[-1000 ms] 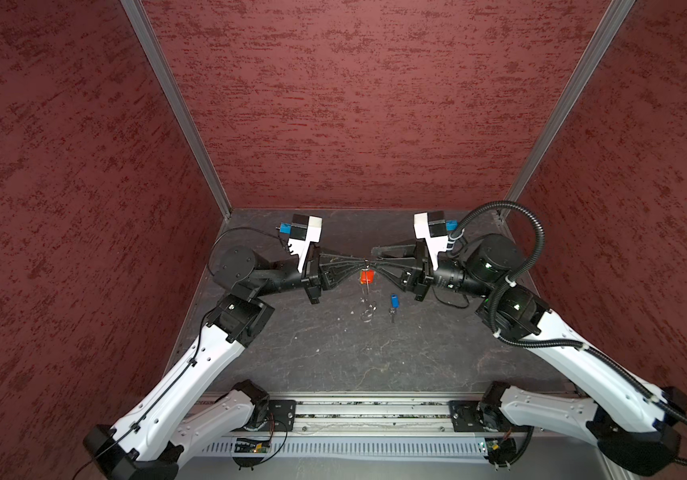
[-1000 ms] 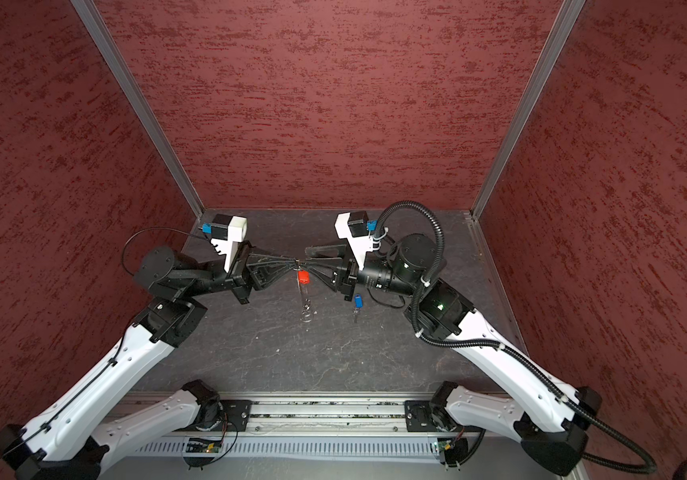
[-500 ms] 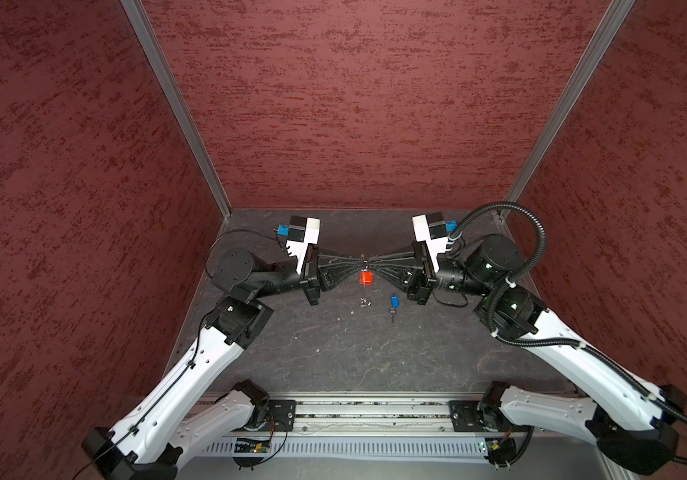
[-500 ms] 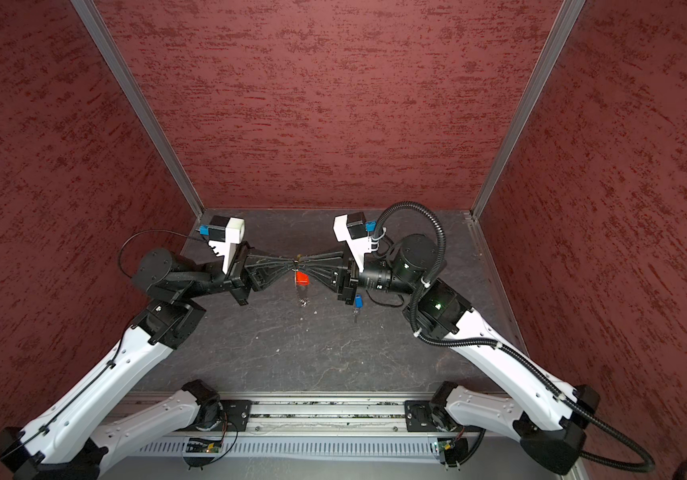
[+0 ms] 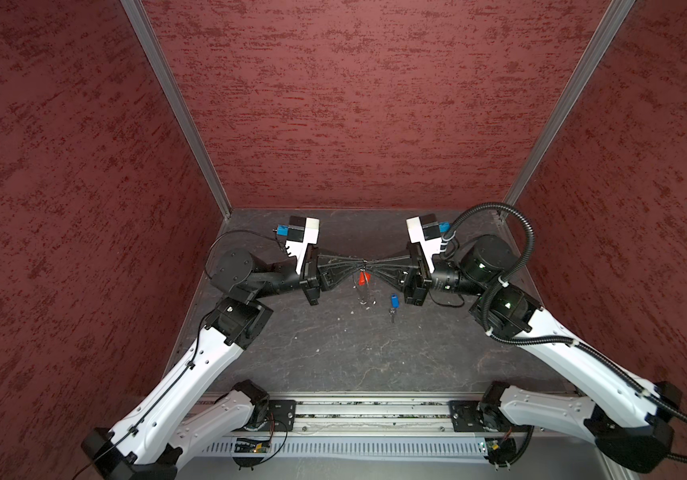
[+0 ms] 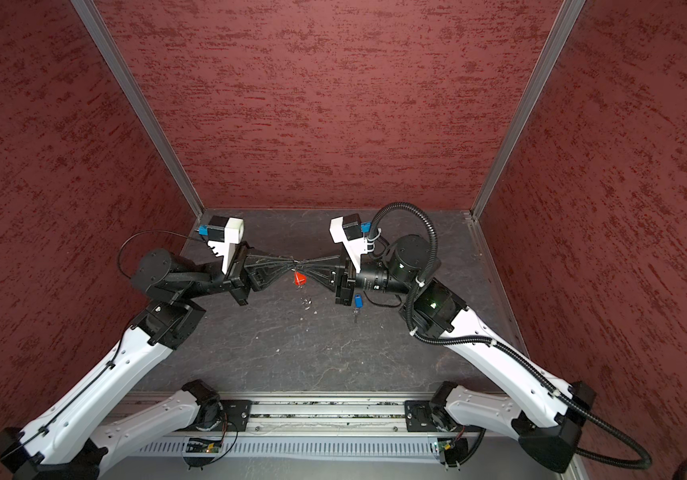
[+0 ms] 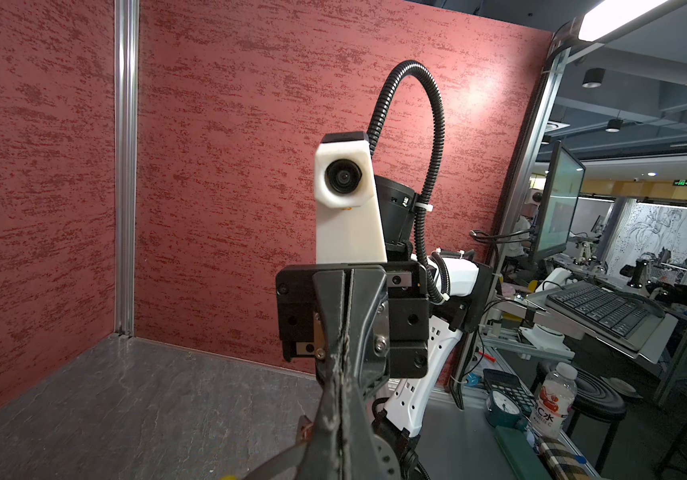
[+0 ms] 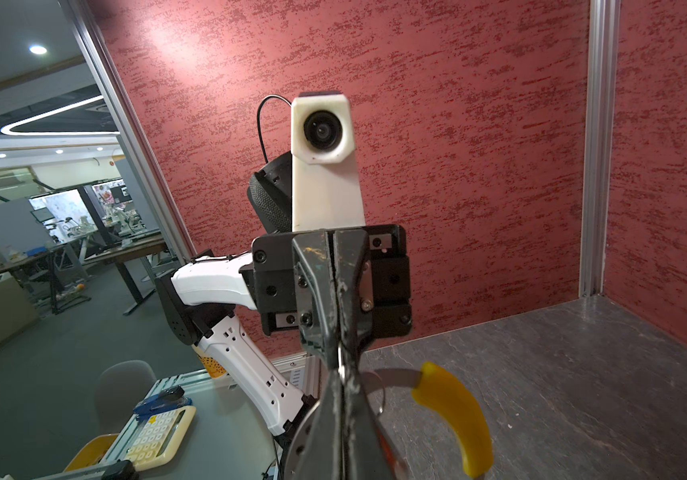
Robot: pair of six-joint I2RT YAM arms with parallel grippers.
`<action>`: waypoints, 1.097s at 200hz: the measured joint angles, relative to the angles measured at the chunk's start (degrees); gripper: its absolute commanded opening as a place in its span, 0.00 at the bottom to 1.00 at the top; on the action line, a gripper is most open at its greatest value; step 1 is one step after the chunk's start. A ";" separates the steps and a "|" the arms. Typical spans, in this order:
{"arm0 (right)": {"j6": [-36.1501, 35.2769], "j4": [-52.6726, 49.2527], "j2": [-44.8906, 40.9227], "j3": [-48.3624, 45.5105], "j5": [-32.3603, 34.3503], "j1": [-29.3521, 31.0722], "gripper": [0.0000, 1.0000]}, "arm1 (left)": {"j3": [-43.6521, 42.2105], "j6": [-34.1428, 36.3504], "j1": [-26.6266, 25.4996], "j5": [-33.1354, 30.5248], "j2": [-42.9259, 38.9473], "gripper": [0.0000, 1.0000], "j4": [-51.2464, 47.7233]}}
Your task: Remove the keys from the keyring
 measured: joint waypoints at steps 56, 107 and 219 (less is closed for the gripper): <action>-2.27 -6.34 -0.26 0.70 1.03 0.00 0.00 | 1.03 1.97 0.11 -1.11 -0.59 0.46 -6.36; -6.82 -19.54 0.33 7.30 2.62 0.00 0.00 | 9.07 5.46 1.38 -0.37 -0.07 0.49 -22.62; -12.11 -35.82 5.75 16.98 3.08 0.00 0.00 | 20.55 11.67 3.67 4.79 6.51 0.61 -47.04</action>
